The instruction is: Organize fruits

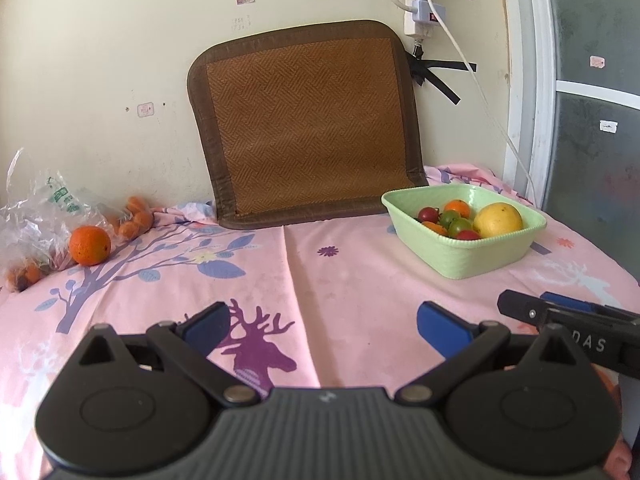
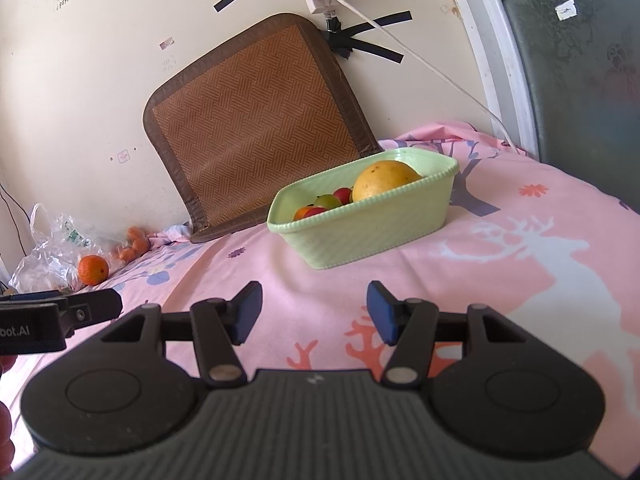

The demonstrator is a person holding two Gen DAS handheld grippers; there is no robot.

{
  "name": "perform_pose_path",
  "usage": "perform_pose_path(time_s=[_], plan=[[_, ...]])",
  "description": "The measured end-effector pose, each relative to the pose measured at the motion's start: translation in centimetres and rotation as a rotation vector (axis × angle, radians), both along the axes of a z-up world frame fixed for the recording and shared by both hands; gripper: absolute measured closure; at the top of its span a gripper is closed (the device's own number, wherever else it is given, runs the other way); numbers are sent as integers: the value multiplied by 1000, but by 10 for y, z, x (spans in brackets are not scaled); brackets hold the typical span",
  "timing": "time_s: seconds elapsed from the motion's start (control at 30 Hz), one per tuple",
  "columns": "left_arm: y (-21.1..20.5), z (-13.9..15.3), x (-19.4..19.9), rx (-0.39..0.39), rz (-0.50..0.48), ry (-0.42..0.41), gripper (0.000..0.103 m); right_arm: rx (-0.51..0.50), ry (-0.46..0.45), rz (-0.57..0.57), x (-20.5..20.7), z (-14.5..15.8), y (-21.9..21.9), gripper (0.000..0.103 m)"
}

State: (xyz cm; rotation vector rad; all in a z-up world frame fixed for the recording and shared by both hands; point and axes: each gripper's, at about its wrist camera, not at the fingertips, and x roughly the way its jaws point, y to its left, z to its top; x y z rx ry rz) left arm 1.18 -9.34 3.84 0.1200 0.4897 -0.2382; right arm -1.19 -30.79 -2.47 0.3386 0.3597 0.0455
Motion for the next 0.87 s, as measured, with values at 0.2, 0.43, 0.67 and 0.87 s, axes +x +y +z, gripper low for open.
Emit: perform_pose_path(time_s=[0.2, 0.43, 0.67, 0.87], plan=[[0, -4, 0, 36, 28, -7, 0, 3, -8, 4, -1, 0, -1, 43], [-1, -7, -1, 79, 55, -37, 0, 5, -15, 5, -2, 0, -2, 42], [-4, -9, -1, 90, 37, -24, 0, 4, -16, 6, -2, -1, -2, 42], [-3, -14, 1, 34, -25, 37, 0, 4, -16, 5, -2, -1, -3, 39]])
